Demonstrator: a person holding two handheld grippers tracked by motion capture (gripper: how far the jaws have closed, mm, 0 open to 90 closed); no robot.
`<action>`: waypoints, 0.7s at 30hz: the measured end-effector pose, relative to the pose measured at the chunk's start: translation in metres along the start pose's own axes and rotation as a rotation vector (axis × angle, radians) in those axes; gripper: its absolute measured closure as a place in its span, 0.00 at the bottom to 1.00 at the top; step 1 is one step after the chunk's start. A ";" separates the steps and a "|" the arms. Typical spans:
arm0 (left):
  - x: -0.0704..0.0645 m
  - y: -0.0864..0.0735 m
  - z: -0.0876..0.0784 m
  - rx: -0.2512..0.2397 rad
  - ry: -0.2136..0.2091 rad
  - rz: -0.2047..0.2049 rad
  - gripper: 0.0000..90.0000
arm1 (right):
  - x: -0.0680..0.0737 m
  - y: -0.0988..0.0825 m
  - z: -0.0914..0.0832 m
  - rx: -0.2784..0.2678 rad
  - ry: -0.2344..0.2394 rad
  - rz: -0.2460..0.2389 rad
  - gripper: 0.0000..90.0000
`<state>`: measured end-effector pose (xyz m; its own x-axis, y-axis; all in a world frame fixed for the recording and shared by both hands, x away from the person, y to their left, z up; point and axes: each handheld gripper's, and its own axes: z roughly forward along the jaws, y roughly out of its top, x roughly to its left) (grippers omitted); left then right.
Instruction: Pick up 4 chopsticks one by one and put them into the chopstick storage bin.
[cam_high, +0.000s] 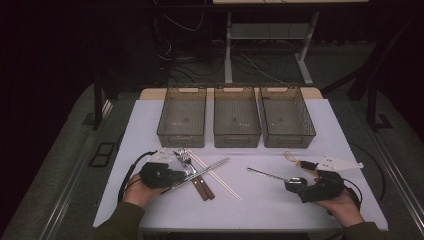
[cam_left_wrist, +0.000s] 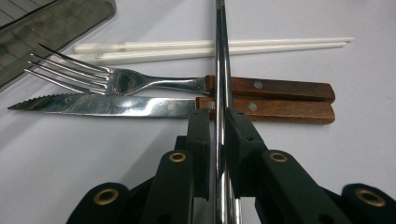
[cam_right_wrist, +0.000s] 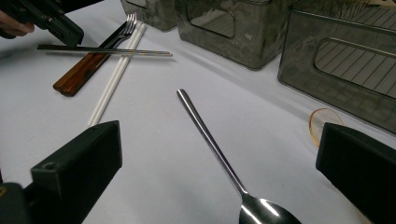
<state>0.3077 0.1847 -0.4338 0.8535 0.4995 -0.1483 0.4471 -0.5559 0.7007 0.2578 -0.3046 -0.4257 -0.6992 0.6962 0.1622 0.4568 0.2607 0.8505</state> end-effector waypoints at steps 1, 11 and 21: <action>0.000 0.000 0.000 0.000 0.000 0.000 0.89 | 0.000 0.000 0.000 0.000 0.001 0.000 0.01; 0.001 0.000 0.001 0.003 0.015 0.003 0.87 | 0.000 0.000 0.000 0.000 0.001 0.000 0.01; 0.001 -0.001 0.003 0.023 0.016 0.011 0.87 | 0.000 0.000 0.000 0.000 0.001 0.000 0.01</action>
<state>0.3091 0.1841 -0.4366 0.8543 0.5034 -0.1295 0.4438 -0.5767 0.6859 0.2578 -0.3046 -0.4257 -0.6997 0.6956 0.1628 0.4570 0.2607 0.8504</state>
